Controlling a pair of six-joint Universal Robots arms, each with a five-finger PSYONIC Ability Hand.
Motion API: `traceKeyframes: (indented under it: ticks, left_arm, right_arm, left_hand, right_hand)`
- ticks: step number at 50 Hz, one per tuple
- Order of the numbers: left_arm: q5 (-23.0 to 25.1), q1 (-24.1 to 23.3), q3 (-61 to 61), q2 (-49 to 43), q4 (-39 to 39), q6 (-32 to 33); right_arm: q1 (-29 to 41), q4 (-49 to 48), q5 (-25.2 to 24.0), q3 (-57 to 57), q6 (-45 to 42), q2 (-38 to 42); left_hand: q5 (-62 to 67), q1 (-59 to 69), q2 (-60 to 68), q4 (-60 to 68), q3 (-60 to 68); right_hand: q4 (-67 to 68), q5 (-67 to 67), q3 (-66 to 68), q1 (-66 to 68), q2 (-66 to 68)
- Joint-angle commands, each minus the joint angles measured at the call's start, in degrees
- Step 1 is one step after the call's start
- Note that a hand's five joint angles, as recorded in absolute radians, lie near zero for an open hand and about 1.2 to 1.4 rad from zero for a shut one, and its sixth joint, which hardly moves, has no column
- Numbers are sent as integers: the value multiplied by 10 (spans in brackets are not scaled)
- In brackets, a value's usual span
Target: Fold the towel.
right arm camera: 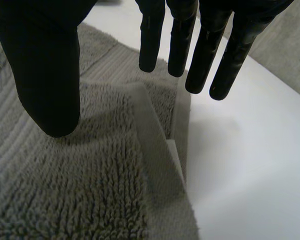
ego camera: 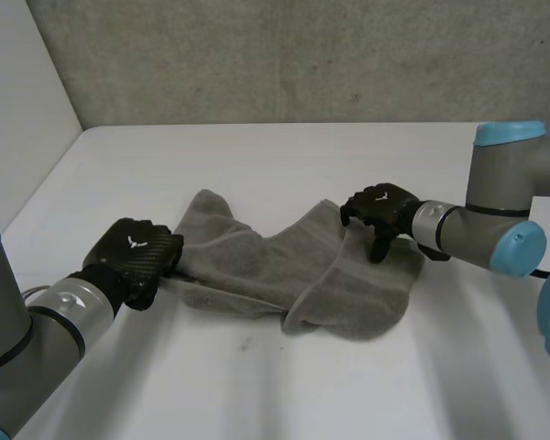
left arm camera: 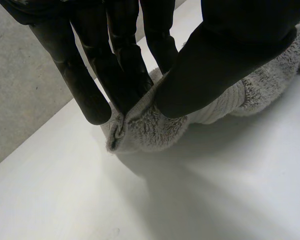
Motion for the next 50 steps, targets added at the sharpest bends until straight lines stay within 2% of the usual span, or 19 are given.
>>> traceKeyframes:
  ticks: [1, 3, 5, 6, 8, 9, 10, 19, 22, 24, 25, 27, 30, 32, 33, 35, 43, 50]
  left_arm:
    - [1, -1, 0, -2, 3, -1]
    - [1, -1, -1, -2, 3, -1]
    - [2, 0, -3, -2, 7, -1]
    - [2, 0, -3, -2, 7, -1]
    - [2, 1, -2, -2, 8, -1]
    - [3, 1, -2, -2, 8, -1]
    - [3, 2, 0, -2, 8, -1]
    - [2, 3, 9, -1, 8, 0]
    - [0, 4, 17, 3, 7, 0]
    - [-1, 8, 28, 15, 6, 0]
    - [-1, 8, 28, 15, 6, 0]
    - [-1, 14, 34, 26, 5, 0]
    - [-1, 33, 52, 54, 2, -1]
    - [0, 54, 75, 84, 2, -4]
    - [0, 54, 75, 84, 2, -4]
    - [1, 78, 103, 109, 1, -13]
    - [5, 120, 176, 148, -24, -60]
    - [7, 138, 188, 153, -49, -74]
  right_arm:
    - [4, 2, 16, -22, 0, 28]
    - [4, 2, 17, -24, 0, 29]
    - [4, 2, 19, -25, 0, 28]
    - [4, 2, 19, -25, 0, 28]
    - [4, 1, 19, -23, 1, 19]
    - [4, 1, 19, -23, 1, 19]
    - [4, 1, 19, -23, 1, 12]
    - [4, 3, 19, -10, 1, -19]
    - [0, 4, 17, 15, 2, -55]
    - [-6, 2, 17, 55, 2, -121]
    - [-6, 2, 17, 55, 2, -121]
    - [-13, -2, 15, 107, 3, -198]
    - [-27, -3, 14, 133, 4, -236]
    - [-59, -3, 16, 170, 10, -306]
    - [-59, -3, 16, 171, 10, -306]
    - [-82, -2, 17, 192, 18, -362]
    - [-144, 1, 17, 199, 47, -471]
    - [-173, 9, 10, 209, 48, -499]
  left_hand:
    - [110, 130, 103, 103, 104]
    - [110, 130, 103, 103, 104]
    - [110, 130, 103, 103, 104]
    - [110, 130, 103, 103, 104]
    - [110, 130, 103, 103, 104]
    - [110, 130, 103, 103, 104]
    - [110, 130, 103, 103, 104]
    - [110, 130, 103, 103, 104]
    - [110, 130, 103, 103, 104]
    - [110, 130, 103, 103, 104]
    - [110, 130, 103, 103, 104]
    - [110, 130, 103, 103, 104]
    - [110, 130, 103, 103, 104]
    - [110, 130, 103, 103, 104]
    - [110, 130, 103, 103, 104]
    - [110, 130, 103, 103, 104]
    - [110, 130, 103, 103, 104]
    - [110, 130, 103, 103, 104]
  right_hand:
    - [116, 124, 116, 162, 120]
    - [158, 167, 158, 204, 162]
    - [290, 299, 290, 336, 294]
    - [291, 300, 291, 337, 295]
    - [430, 438, 430, 476, 434]
    - [431, 439, 431, 477, 435]
    - [503, 512, 504, 550, 508]
    - [504, 513, 504, 550, 508]
    - [504, 513, 504, 550, 508]
    - [504, 513, 504, 550, 508]
    - [504, 513, 504, 550, 508]
    - [504, 513, 504, 550, 508]
    - [504, 513, 504, 550, 508]
    - [504, 513, 504, 550, 508]
    - [504, 513, 504, 550, 508]
    - [504, 513, 504, 550, 508]
    - [504, 513, 504, 550, 508]
    - [504, 513, 504, 550, 508]
